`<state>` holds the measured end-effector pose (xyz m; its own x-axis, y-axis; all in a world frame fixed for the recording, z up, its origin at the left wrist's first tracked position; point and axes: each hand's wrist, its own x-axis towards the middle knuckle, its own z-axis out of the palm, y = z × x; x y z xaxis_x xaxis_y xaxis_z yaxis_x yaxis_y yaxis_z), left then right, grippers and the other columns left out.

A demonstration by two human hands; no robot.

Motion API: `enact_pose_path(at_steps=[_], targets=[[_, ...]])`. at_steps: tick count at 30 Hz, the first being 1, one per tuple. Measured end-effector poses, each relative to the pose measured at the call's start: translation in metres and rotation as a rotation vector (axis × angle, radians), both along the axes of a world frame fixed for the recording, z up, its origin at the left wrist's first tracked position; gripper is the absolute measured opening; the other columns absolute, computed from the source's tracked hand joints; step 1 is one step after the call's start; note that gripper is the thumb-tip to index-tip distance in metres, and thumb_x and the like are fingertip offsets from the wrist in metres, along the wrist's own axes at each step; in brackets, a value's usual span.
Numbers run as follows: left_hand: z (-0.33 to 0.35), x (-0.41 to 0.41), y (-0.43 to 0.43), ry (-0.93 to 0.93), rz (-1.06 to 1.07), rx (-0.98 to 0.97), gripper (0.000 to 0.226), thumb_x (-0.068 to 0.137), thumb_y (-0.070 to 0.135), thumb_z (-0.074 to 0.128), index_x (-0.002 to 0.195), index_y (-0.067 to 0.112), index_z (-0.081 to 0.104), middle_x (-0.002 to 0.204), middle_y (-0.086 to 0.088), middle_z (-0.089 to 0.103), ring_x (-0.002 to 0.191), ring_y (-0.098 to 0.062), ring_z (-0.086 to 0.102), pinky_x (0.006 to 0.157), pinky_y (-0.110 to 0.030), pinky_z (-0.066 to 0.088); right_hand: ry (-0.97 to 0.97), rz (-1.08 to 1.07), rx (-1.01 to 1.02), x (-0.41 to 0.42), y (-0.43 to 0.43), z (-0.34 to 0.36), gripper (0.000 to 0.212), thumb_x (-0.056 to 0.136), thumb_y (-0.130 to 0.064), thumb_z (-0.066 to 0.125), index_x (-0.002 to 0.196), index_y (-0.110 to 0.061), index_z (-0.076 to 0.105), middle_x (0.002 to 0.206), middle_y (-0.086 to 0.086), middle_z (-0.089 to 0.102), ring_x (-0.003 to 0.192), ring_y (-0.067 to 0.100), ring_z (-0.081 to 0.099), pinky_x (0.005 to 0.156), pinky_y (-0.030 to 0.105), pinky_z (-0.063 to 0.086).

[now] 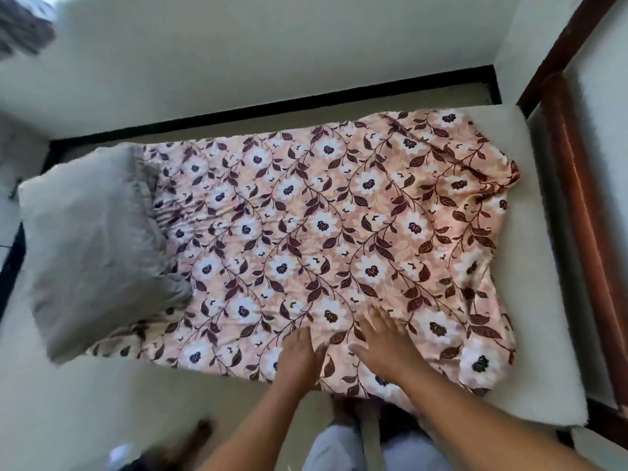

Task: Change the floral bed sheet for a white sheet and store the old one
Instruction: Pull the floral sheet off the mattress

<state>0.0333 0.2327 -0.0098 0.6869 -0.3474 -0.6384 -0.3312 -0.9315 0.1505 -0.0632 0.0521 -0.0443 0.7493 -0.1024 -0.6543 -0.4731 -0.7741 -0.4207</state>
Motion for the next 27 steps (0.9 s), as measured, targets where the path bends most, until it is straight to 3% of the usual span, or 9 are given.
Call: enact_pose_path(at_steps=[2,4,7,10,18,27], targets=[[0.013,-0.002,0.027,-0.022,0.041,-0.030,0.054,0.101,0.052,0.043,0.139,0.013,0.043,0.137,-0.007,0.052,0.125,-0.024,0.046,0.105,-0.034,0.039,-0.029,0.110,-0.054,0.003,0.009,0.013,0.085,0.095,-0.072,0.016,0.163,-0.023,0.002,0.170,0.007,-0.013,0.156,0.026,-0.013,0.124,0.047,-0.003],[0.023,-0.003,0.047,-0.022,0.060,-0.048,0.052,0.101,0.051,0.044,0.138,0.014,0.044,0.137,-0.007,0.051,0.126,-0.025,0.044,0.105,-0.034,0.037,-0.054,0.209,-0.114,0.006,0.013,0.025,0.090,0.091,-0.075,0.010,0.163,-0.022,0.005,0.170,0.009,-0.010,0.157,0.027,-0.010,0.125,0.048,0.000],[0.038,0.002,0.084,-0.025,0.081,-0.067,0.061,0.102,0.053,0.041,0.146,0.010,0.037,0.146,-0.010,0.043,0.135,-0.027,0.037,0.114,-0.038,0.032,-0.057,0.333,-0.189,0.020,0.031,0.046,0.079,0.101,-0.065,0.030,0.163,-0.022,0.007,0.170,0.010,-0.009,0.157,0.028,-0.008,0.125,0.049,0.000],[0.047,0.010,0.120,-0.020,0.101,-0.078,0.065,0.101,0.054,0.041,0.148,0.010,0.034,0.149,-0.011,0.040,0.138,-0.028,0.034,0.117,-0.040,0.030,-0.050,0.400,-0.235,0.036,0.063,0.064,0.077,0.102,-0.062,0.036,0.162,-0.022,0.010,0.170,0.011,-0.008,0.157,0.029,-0.007,0.126,0.051,0.001],[0.065,0.039,0.244,-0.032,0.219,-0.086,0.062,0.099,0.053,0.044,0.148,0.015,0.033,0.154,-0.009,0.034,0.141,-0.029,0.032,0.112,-0.047,0.036,-0.081,0.489,-0.222,0.092,0.211,0.098,0.076,0.101,-0.061,0.038,0.162,-0.023,0.012,0.170,0.010,-0.005,0.157,0.028,-0.003,0.125,0.049,0.003],[0.083,0.073,0.355,-0.136,0.393,-0.124,0.076,0.100,0.059,0.035,0.157,0.011,0.017,0.166,-0.012,0.008,0.153,-0.031,0.004,0.122,-0.050,0.019,-0.221,0.654,-0.264,0.175,0.331,0.128,0.077,0.101,-0.063,0.036,0.162,-0.021,0.013,0.170,0.011,0.003,0.157,0.029,0.003,0.126,0.048,0.010]])
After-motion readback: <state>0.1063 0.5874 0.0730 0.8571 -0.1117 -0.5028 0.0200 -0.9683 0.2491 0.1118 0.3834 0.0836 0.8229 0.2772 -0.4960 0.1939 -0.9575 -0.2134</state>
